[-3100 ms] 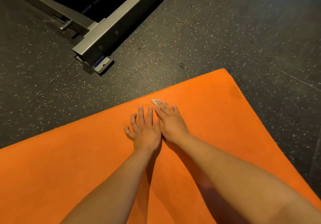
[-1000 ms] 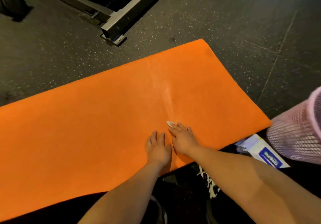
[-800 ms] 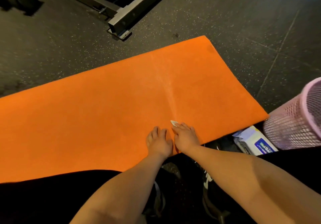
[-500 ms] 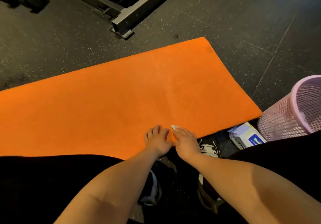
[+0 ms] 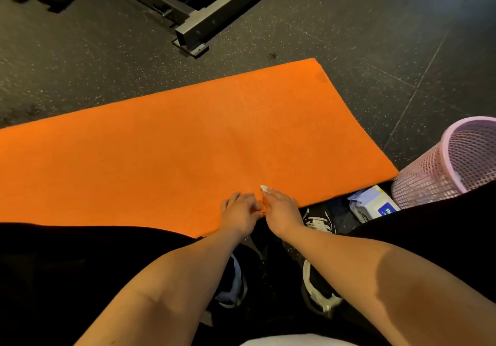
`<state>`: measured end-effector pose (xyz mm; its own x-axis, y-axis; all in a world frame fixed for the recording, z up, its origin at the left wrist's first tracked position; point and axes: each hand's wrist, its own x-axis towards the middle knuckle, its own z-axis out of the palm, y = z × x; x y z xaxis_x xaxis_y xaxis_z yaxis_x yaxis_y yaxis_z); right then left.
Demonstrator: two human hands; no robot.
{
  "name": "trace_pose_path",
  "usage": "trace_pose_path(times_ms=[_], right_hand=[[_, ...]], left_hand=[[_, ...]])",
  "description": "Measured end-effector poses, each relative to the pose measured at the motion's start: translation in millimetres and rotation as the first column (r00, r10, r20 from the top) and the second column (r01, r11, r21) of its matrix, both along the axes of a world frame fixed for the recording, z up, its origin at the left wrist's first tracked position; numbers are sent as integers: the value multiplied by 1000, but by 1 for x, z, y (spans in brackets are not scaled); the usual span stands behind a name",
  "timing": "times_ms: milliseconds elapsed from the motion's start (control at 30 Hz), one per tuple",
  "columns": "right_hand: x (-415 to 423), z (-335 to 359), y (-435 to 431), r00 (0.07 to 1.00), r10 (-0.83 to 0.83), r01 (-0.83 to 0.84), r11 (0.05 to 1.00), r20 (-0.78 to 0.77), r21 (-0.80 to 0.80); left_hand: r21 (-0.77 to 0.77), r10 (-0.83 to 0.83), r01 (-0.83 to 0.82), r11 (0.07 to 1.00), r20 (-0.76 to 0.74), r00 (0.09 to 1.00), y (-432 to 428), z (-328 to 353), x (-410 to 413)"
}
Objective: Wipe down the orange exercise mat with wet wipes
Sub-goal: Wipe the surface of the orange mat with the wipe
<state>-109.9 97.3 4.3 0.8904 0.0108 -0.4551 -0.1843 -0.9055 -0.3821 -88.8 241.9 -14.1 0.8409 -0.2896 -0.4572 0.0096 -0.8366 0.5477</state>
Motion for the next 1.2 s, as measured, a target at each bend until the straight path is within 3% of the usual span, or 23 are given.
trace_pose_path(times_ms=[200,367,633,833,933,1067,1200], right_hand=[[7,8,-2,995,-73,72,997,70,15],[17,18,-4,975,-183,177,983,129,56],[52,41,-27,895,-347,310,936,281,168],[65,36,-53,865,-410,369,910,289,188],[58,17,-57,863,-481,434,862,155,262],[41,-12,-56,904,-421,402,896,77,190],[31,-28,-43,935,-353,343,923,27,174]], left_hand=[[-131,136,-140,981,-34,990,-1,4,6],[-302,279,-281,911,-49,959,-9,12,11],[-416,323,-330,847,-90,942,-60,43,59],[-399,299,-294,868,-53,953,-101,40,76],[-357,192,-198,913,-54,980,-98,24,71],[-19,91,-91,996,-8,996,-71,2,57],[85,74,-70,994,-37,997,-50,-5,44]])
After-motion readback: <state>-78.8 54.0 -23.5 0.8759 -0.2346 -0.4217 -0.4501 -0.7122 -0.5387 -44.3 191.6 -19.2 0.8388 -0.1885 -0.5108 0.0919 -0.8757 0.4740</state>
